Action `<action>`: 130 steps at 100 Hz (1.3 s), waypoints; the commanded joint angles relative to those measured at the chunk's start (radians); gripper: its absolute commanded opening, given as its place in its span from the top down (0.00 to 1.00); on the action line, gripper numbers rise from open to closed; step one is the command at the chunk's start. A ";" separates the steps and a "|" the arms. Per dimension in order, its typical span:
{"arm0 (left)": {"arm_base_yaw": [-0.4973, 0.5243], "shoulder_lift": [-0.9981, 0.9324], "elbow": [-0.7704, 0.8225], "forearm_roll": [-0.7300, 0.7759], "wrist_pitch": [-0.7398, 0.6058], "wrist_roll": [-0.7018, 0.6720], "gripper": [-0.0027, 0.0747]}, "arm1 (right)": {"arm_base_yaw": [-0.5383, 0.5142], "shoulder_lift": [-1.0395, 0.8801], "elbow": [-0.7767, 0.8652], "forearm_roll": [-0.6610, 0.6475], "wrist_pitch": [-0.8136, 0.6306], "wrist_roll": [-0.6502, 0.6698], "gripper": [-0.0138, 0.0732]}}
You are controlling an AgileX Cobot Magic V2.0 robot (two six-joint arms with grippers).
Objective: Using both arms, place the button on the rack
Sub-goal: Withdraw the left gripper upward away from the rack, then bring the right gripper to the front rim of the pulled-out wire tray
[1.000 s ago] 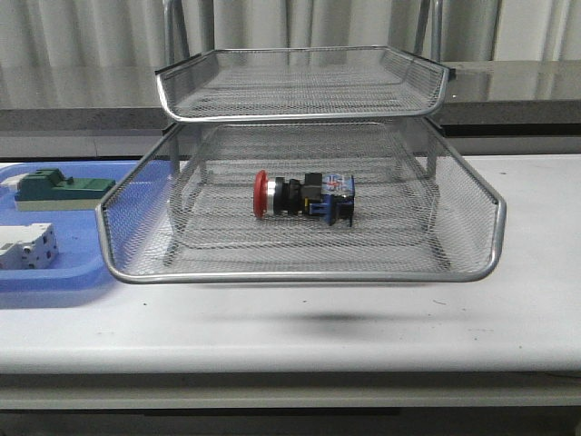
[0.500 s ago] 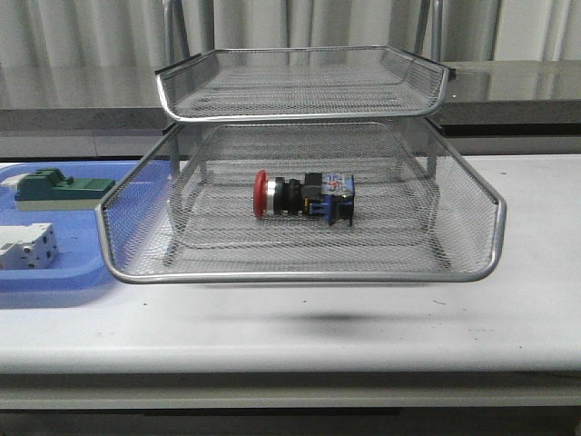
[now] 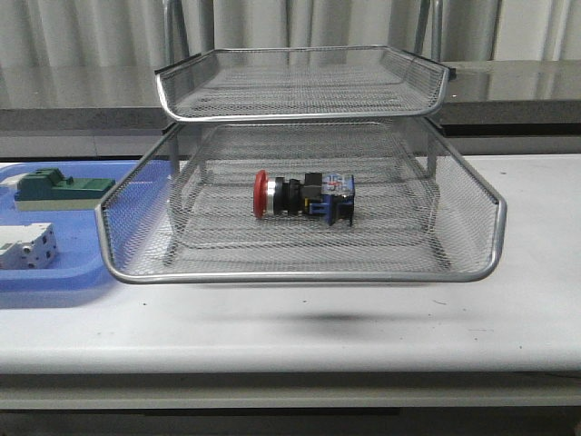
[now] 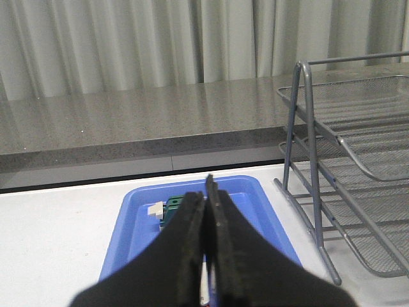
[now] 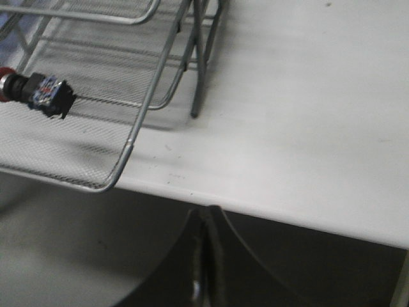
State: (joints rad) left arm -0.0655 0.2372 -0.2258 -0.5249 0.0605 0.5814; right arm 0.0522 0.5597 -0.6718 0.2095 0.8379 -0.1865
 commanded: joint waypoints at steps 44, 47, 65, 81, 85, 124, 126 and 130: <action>0.002 0.008 -0.024 -0.013 -0.070 -0.013 0.99 | 0.101 0.437 -0.037 0.578 -0.086 -0.829 0.92; 0.002 0.008 -0.024 -0.013 -0.070 -0.013 0.99 | 0.127 0.457 -0.037 0.581 -0.086 -0.867 0.92; 0.002 0.008 -0.024 -0.013 -0.070 -0.013 0.99 | 0.246 0.556 -0.037 0.581 -0.088 -0.949 0.92; 0.002 0.008 -0.024 -0.013 -0.070 -0.013 0.99 | 0.327 0.631 -0.037 0.580 -0.104 -0.958 0.92; 0.002 0.008 -0.024 -0.013 -0.070 -0.013 0.99 | 0.346 0.646 -0.037 0.580 -0.112 -0.969 0.92; 0.002 0.008 -0.024 -0.013 -0.070 -0.013 0.99 | 0.456 0.810 -0.037 0.570 -0.312 -1.018 0.92; 0.002 0.008 -0.024 -0.013 -0.070 -0.013 0.99 | 0.459 0.819 -0.037 0.570 -0.322 -1.018 0.92; 0.002 0.008 -0.024 -0.013 -0.070 -0.013 0.99 | 0.466 0.839 -0.037 0.569 -0.338 -1.018 0.92</action>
State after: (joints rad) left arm -0.0655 0.2372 -0.2258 -0.5249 0.0589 0.5814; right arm 0.5055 1.3868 -0.6740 0.7466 0.5552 -1.1910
